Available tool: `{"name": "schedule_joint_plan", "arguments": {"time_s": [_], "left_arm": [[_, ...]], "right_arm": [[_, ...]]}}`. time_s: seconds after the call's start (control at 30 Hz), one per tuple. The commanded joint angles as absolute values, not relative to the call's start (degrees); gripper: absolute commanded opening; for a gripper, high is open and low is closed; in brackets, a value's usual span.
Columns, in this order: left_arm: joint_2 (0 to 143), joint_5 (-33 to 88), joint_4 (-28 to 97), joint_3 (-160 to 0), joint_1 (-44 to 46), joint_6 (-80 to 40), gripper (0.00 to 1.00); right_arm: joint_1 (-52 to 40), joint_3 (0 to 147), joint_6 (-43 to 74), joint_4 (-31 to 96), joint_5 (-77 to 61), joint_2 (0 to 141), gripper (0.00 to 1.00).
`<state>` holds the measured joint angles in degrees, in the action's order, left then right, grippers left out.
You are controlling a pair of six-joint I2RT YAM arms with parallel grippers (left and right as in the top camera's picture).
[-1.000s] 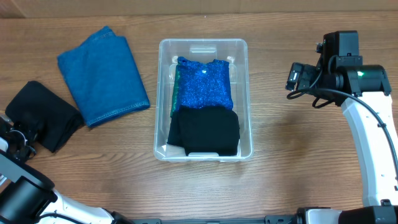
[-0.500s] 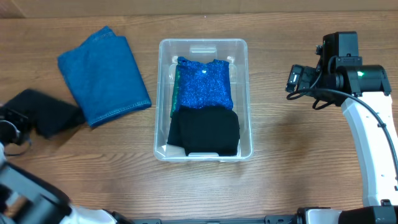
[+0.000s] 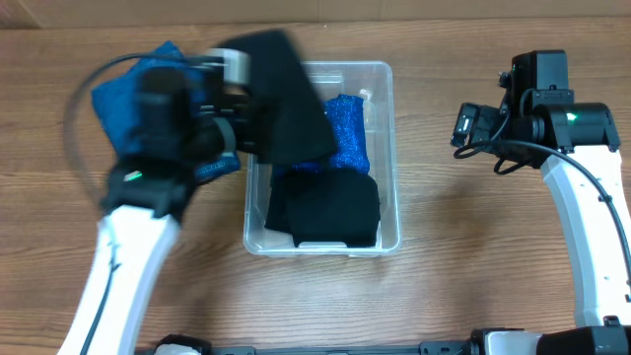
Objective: Pack container
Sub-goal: 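Lay the black cloth over the bin's back half and release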
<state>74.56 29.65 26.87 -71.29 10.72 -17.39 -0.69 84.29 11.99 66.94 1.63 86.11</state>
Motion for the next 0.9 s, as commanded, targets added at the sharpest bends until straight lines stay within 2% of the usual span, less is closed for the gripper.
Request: {"name": "schedule_joint_plan", "arguments": {"time_s": [0.0,0.23,0.4,0.57,0.77,0.87], "left_arm": [[83.09,25.06,22.98,-72.49,19.29,-10.28,0.04],[97.89,23.20,21.12,-76.49,22.96,-3.40,0.04],[97.82,15.88,22.52,-76.69,18.92,-3.40,0.04],[97.89,14.20,23.57,-76.69,13.37,-2.98,0.04],[97.89,13.98,26.00,-76.66,12.78,-3.49,0.04],[97.86,14.02,29.78,-76.66,12.78,-9.69,0.04]], "right_arm": [[-0.51,84.20,12.05,66.85,1.15,85.84,1.00],[-0.51,84.23,12.03,66.83,1.17,85.84,1.00],[-0.51,84.20,12.03,66.81,1.17,85.84,1.00],[-0.51,84.20,12.03,66.78,1.17,85.84,1.00],[-0.51,84.20,12.03,66.83,1.19,85.84,1.00],[-0.51,84.20,12.03,66.78,1.17,85.84,1.00]]}}
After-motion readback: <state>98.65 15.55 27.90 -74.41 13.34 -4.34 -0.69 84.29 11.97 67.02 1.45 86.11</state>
